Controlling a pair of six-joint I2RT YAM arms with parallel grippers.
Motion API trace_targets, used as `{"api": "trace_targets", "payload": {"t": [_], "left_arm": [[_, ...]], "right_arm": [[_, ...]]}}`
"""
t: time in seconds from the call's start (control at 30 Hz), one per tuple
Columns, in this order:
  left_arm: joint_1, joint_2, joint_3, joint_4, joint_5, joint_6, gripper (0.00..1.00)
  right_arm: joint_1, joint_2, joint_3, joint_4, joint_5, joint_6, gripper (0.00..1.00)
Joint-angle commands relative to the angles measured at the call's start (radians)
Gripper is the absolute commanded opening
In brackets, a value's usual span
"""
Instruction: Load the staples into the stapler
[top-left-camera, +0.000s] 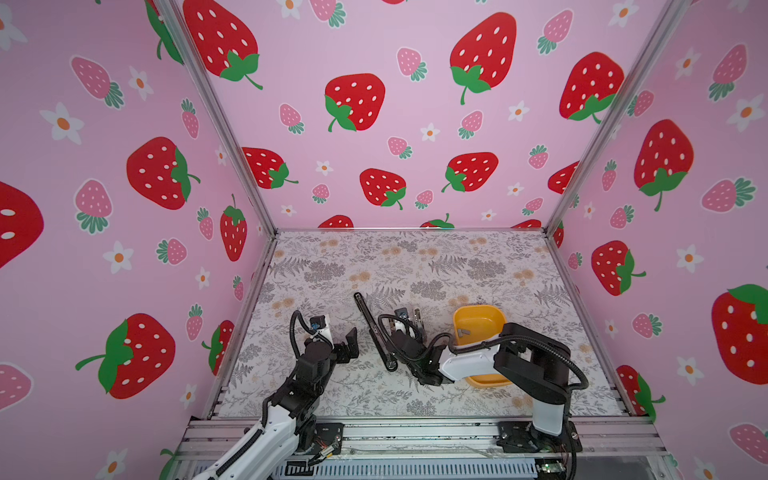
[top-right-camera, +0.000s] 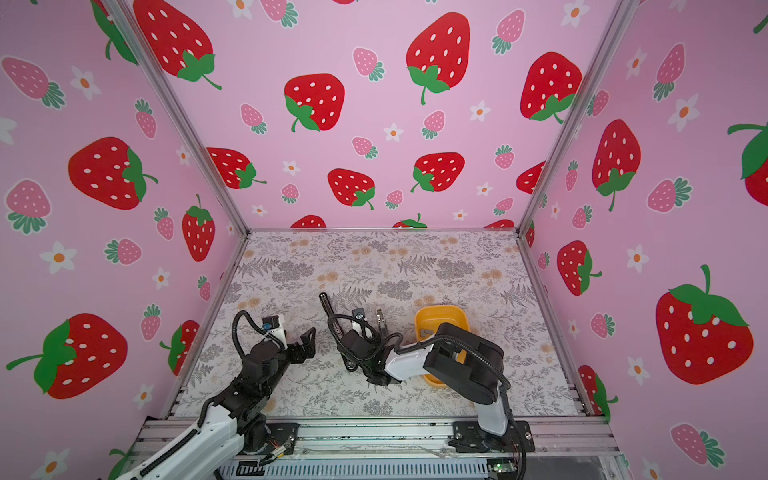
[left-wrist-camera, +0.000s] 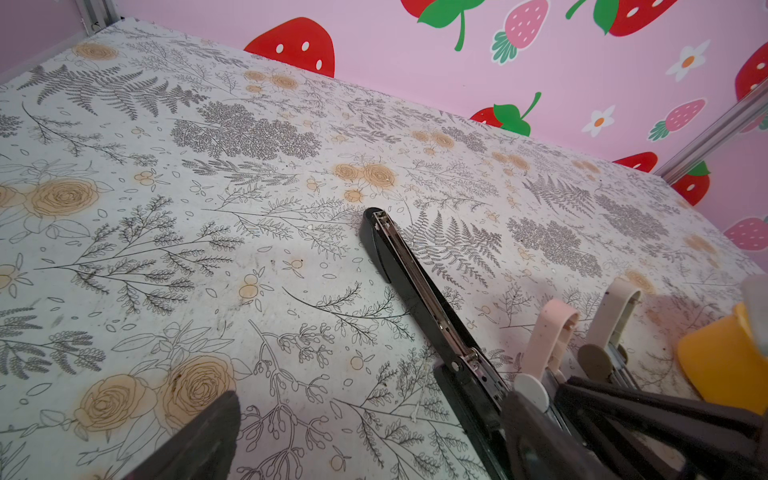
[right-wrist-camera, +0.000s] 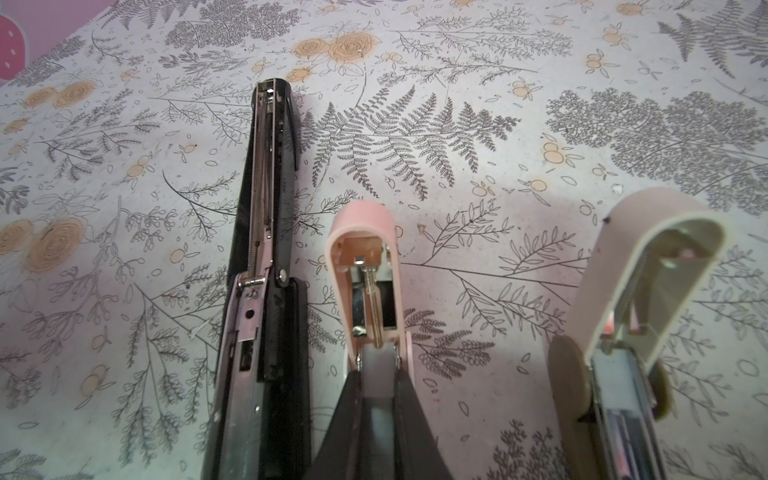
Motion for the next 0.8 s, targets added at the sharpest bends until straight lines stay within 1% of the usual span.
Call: {"api": "trace_targets", "payload": {"t": [0.0, 0.37, 0.77], "left_arm": [[0.004, -0.006, 0.024, 0.02, -0.011, -0.006, 0.99], [0.003, -0.006, 0.023, 0.021, -0.01, -0.005, 0.99], [0.003, -0.006, 0.024, 0.021, -0.011, -0.005, 0.99]], "right_arm": [[0.005, 0.01, -0.016, -0.006, 0.029, -0.009, 0.07], [0.008, 0.01, -0.014, 0.026, 0.009, -0.086, 0.07], [0.008, -0.001, -0.036, 0.05, -0.001, -0.117, 0.07]]}}
